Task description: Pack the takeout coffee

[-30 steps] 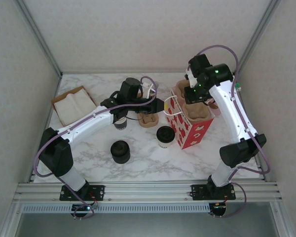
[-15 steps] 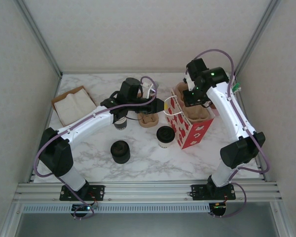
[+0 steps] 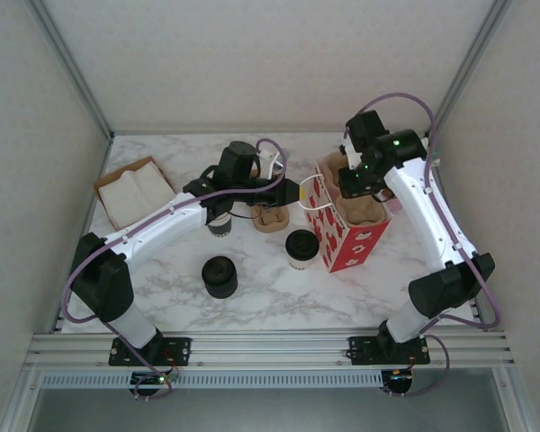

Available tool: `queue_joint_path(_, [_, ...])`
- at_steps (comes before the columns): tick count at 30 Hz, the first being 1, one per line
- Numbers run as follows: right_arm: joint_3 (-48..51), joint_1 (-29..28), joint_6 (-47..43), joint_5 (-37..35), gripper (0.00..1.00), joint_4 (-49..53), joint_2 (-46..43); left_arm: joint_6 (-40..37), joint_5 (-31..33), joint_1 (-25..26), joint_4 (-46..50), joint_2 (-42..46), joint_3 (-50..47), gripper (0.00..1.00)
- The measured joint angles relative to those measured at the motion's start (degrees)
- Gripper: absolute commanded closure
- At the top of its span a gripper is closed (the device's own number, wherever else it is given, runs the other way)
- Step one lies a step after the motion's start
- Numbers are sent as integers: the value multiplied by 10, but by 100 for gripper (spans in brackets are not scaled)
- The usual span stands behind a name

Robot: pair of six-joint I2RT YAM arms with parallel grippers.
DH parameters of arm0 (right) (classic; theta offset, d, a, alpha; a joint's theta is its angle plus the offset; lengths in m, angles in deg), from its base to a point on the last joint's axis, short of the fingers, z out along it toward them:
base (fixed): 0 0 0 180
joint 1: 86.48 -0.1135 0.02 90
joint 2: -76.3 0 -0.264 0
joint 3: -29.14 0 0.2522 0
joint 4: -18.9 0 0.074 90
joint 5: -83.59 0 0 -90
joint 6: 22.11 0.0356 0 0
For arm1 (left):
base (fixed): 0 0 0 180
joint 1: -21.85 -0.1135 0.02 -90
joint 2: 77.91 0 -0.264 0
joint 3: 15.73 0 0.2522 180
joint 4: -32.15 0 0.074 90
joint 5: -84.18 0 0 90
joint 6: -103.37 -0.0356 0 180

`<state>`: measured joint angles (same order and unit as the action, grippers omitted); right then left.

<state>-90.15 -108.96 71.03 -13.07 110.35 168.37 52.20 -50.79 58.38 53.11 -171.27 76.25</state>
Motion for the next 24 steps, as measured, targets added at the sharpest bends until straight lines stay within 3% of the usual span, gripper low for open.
queue_joint_path(24, [70,0,10,-11,73,-33,0,3,11,0,0,0,0,100])
